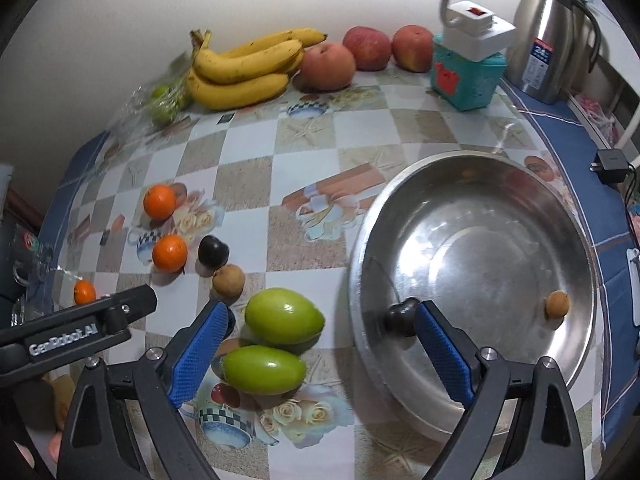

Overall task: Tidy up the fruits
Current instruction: 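Withdraw both grippers from the basin back toward the fruit, then grasp the green mango with the right gripper and lift it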

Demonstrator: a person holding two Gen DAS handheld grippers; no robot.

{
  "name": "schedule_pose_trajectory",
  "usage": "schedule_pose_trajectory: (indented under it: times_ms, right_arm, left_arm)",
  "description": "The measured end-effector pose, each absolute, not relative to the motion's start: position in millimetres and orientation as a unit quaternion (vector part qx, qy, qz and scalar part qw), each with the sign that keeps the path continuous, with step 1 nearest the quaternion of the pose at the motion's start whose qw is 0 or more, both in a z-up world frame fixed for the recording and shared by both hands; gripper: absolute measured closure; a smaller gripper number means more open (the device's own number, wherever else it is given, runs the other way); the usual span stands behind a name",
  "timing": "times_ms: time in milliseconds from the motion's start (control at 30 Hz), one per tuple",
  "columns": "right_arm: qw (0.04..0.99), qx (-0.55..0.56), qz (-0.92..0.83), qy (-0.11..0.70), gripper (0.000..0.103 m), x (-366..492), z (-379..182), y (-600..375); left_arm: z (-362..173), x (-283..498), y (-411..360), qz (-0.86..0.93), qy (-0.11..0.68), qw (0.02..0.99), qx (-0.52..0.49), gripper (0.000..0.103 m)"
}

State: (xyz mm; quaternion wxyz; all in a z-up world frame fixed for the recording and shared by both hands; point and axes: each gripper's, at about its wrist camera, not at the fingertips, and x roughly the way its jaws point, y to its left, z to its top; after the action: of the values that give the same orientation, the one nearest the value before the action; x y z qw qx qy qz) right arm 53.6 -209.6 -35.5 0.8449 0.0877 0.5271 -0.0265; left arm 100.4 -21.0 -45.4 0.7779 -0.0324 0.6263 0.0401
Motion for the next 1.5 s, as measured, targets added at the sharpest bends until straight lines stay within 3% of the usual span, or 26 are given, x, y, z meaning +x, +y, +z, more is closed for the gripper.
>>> schedule_pose_trajectory:
  times_ms: [100, 167, 633, 1333, 1500]
  right_arm:
    - [0.839, 0.078, -0.026, 0.538, 0.013, 58, -43, -203]
    - [0.834, 0.076, -0.025, 0.546, 0.023, 60, -48, -200]
    - [0.825, 0.066, -0.038, 0.559, 0.025, 67, -63, -197]
    - [0.838, 0.057, -0.020, 0.542, 0.027, 71, -50, -183]
    - [0.833, 0.054, -0.015, 0.551, 0.031, 71, -57, -180]
  left_arm:
    - [-42, 99, -27, 0.036, 0.621, 0.783, -0.018, 0.003]
    - [-41, 99, -34, 0.038, 0.618, 0.785, 0.008, 0.003]
    - [-54, 106, -38, 0.030, 0.634, 0.773, 0.003, 0.003]
    - [-35, 103, -29, 0.034, 0.615, 0.788, -0.008, 0.003]
    - [-43, 104, -29, 0.033, 0.625, 0.780, -0.011, 0.003]
